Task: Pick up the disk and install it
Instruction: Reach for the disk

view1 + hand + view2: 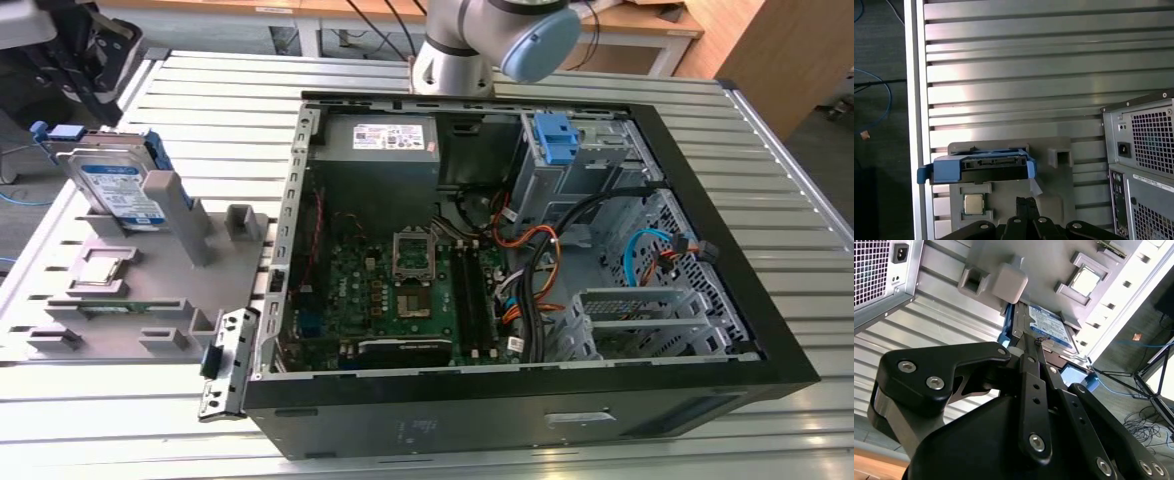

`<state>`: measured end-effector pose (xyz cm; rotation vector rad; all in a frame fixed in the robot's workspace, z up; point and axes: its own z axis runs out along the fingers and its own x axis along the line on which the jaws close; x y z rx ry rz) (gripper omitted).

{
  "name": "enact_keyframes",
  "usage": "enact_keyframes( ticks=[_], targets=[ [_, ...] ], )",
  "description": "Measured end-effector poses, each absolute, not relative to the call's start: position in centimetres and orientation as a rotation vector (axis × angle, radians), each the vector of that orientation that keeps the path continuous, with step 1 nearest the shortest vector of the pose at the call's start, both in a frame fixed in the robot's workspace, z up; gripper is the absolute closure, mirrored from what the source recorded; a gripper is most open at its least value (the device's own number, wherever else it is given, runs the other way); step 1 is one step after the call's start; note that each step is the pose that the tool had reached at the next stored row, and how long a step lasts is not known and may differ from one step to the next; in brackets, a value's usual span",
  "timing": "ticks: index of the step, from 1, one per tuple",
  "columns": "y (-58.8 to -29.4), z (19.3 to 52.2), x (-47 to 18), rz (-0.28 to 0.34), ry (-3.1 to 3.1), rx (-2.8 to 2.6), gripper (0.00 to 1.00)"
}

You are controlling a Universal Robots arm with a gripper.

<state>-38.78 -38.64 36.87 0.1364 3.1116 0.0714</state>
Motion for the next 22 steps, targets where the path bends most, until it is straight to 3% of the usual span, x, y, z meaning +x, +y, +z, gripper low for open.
enact_keyframes(
  ticks=[22],
  targets=[
    [-37.6, 36.4, -41.5, 0.072, 3.111, 0.149, 0.89]
  ],
)
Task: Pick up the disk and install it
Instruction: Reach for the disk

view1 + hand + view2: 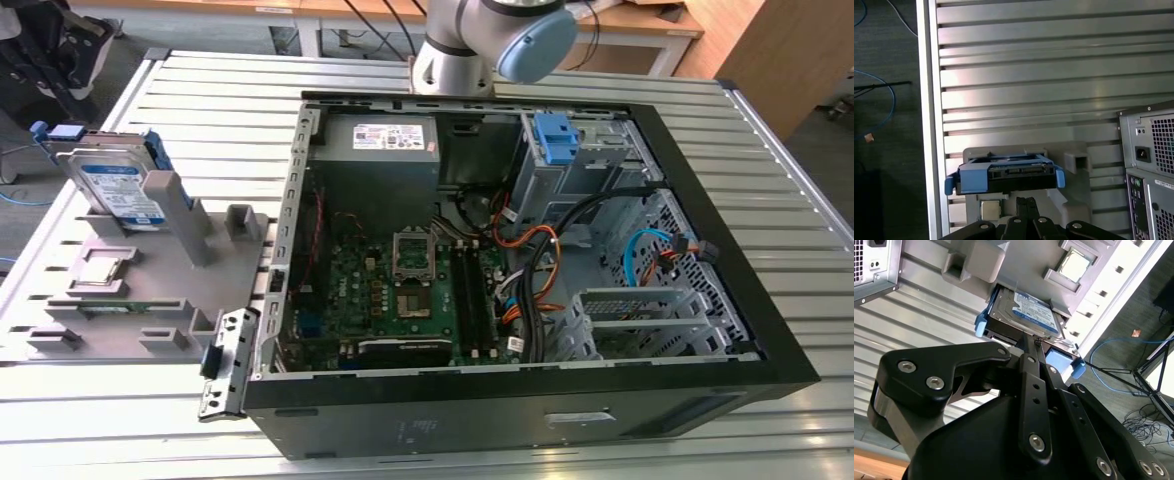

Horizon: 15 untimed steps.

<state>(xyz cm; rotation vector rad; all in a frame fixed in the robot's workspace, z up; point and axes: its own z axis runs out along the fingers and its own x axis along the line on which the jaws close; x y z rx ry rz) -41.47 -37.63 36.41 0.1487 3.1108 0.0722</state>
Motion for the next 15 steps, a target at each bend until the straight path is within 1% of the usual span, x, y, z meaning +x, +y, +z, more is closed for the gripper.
enact_keyframes(
  ticks=[15],
  targets=[
    [-37.33, 36.12, -42.16, 0.074, 3.111, 0.149, 0.89]
  ],
)
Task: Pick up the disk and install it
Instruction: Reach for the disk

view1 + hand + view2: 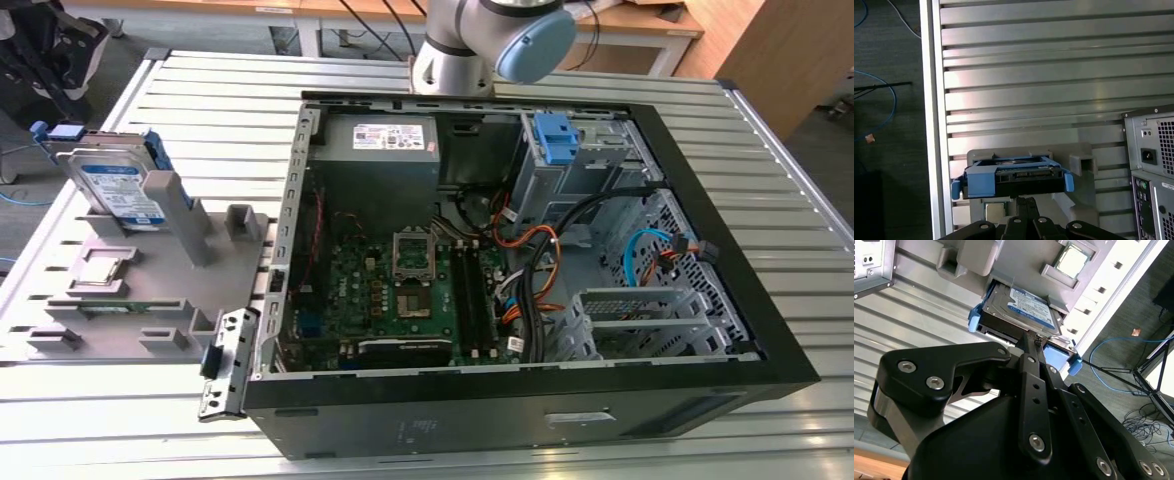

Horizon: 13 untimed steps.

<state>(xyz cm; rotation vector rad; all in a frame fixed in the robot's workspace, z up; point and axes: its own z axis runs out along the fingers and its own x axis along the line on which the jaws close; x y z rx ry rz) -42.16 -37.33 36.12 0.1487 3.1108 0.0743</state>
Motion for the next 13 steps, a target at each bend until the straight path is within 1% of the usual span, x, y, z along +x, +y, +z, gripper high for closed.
enact_keyframes(
  ticks=[13],
  targets=[
    [-37.32, 36.04, -42.16, 0.086, 3.111, 0.149, 0.89]
  ],
)
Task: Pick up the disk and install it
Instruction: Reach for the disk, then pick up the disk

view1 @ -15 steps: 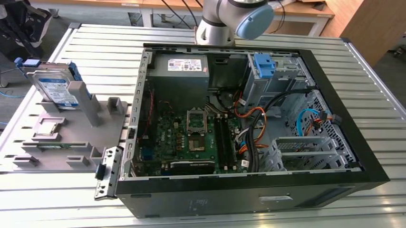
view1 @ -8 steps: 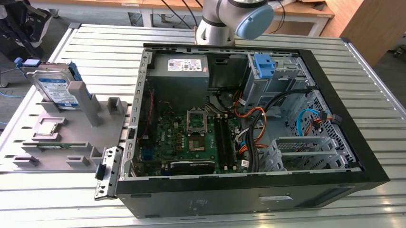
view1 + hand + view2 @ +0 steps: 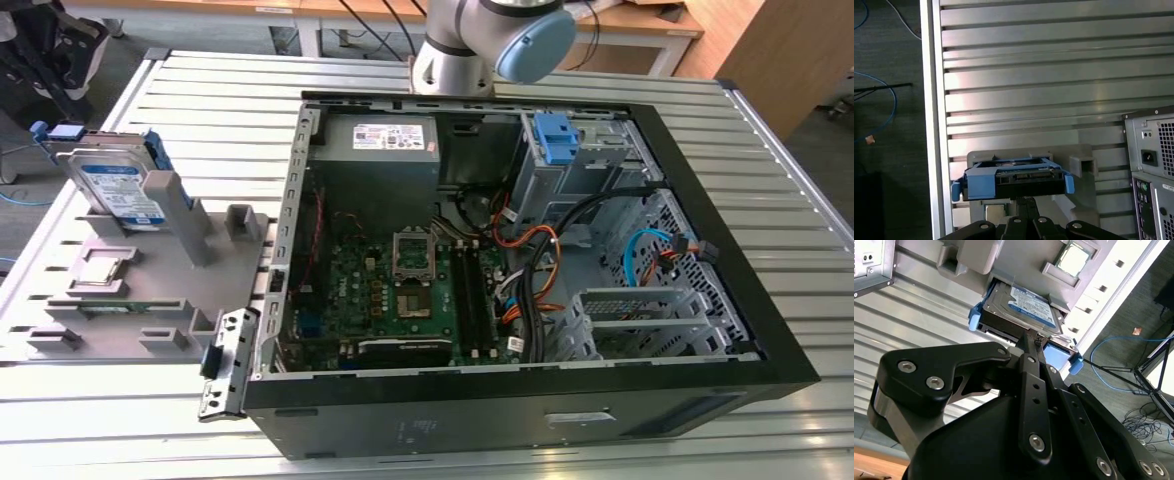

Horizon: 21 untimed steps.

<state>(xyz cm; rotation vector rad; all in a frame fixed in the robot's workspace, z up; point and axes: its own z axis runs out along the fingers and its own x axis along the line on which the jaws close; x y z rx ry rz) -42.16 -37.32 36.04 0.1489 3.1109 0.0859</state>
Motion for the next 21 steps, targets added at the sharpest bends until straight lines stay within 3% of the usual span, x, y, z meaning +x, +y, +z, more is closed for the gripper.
enact_keyframes(
  ticks=[21],
  targets=[
    [-37.21, 36.17, -42.16, 0.093, 3.111, 0.149, 0.89]
  ],
)
